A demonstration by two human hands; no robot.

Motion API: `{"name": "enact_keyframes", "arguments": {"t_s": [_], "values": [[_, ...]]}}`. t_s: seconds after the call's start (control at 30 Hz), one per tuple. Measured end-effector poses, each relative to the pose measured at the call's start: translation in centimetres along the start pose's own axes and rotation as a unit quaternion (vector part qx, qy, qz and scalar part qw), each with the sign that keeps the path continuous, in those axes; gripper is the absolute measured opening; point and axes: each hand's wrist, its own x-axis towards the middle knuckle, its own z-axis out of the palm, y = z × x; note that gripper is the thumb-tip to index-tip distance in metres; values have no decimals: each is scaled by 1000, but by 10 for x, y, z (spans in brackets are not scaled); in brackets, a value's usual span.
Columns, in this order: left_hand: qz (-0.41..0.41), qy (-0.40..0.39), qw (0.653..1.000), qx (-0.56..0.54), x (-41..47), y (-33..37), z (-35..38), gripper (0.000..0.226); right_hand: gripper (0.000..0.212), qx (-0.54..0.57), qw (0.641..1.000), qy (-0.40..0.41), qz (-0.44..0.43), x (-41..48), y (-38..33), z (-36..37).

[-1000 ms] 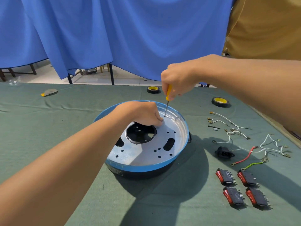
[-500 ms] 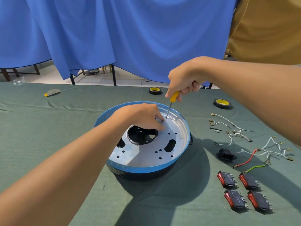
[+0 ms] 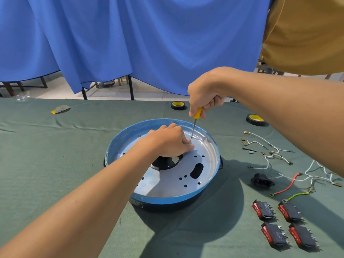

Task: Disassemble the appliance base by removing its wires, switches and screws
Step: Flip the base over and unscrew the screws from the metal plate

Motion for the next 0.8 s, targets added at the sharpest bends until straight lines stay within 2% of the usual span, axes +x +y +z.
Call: {"name": "enact_keyframes", "arguments": {"t_s": [0.13,0.3,0.43,0.5,0.6,0.63,0.7,0.8], "values": [[-18,9,1000,-8,3,1,0,44,27,-70,996,38,-35,-1,-8,1],[-23,13,999,-22,4,0,0,40,27,-188,973,106,-79,-6,-18,0],[-18,9,1000,-15,3,0,0,43,3,-139,979,102,-108,-9,-10,-1],[-17,6,1000,-17,4,0,-2,44,10,-95,984,95,-117,-8,-5,-1],[-19,-5,1000,-19,4,-1,-4,45,46,-45,992,83,-81,-6,1,0],[-19,-9,1000,-19,4,-1,-4,45,53,-49,993,83,-62,-6,2,0],[-17,-15,1000,-20,5,-1,-5,45,50,-60,994,84,-36,-6,2,1],[-15,-21,999,-31,7,-1,-6,44,34,-70,994,83,-35,-9,1,-1]]}}
